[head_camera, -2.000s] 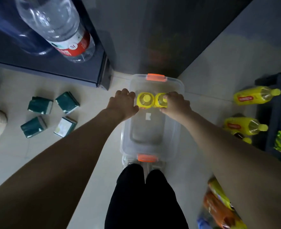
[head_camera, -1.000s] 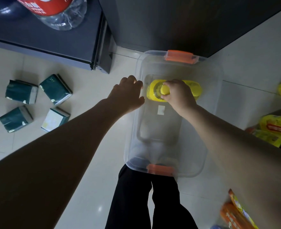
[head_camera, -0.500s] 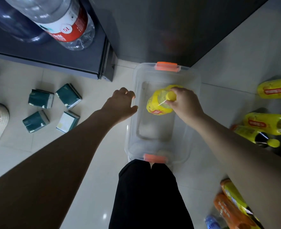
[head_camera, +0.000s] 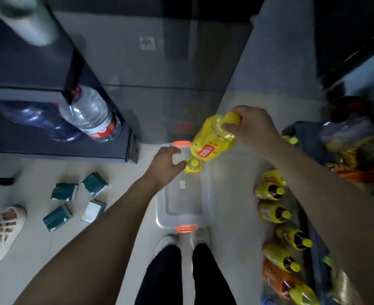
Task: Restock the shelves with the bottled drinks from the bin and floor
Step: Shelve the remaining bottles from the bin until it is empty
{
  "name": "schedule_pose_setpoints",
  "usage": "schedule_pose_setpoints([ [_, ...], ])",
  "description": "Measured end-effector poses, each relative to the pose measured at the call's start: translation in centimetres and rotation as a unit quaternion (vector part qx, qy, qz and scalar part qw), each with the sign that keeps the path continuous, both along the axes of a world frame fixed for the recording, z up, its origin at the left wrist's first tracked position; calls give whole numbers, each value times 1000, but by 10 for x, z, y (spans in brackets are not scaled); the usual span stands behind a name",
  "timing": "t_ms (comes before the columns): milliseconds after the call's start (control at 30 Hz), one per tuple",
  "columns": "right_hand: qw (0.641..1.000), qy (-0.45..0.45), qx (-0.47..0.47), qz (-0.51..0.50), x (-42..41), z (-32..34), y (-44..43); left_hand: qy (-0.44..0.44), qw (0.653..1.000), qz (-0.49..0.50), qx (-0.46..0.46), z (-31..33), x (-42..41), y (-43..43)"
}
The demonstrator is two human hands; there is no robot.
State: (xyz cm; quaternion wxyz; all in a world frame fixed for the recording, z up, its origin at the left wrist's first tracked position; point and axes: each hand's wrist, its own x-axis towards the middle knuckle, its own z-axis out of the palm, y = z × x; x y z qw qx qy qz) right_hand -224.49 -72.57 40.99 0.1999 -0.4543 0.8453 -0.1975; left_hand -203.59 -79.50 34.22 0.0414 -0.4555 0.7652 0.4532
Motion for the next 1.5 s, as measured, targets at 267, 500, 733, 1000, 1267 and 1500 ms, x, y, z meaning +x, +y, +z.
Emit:
schedule_pose_setpoints([
  [267, 992, 49, -58, -103, -7, 194, 54, 100, 992, -62, -39, 140, -30, 13],
  [500, 971, 100, -146, -162, 0, 364, 132, 217, 966, -140, -30, 268, -63, 55],
  [733, 929, 169, -216, -248, 19, 493, 215, 341, 915, -212, 40, 379, -107, 120],
  [1000, 855, 194, -314, -365, 20, 568, 306, 401, 856, -315, 82, 470, -146, 198],
  [1267, 816, 226, -338, -410, 1, 600, 397, 419, 818, -381, 99, 514, -191, 284],
  [1500, 777, 252, -389, -426, -34, 626, 465, 444, 791, -390, 157, 549, -230, 365],
])
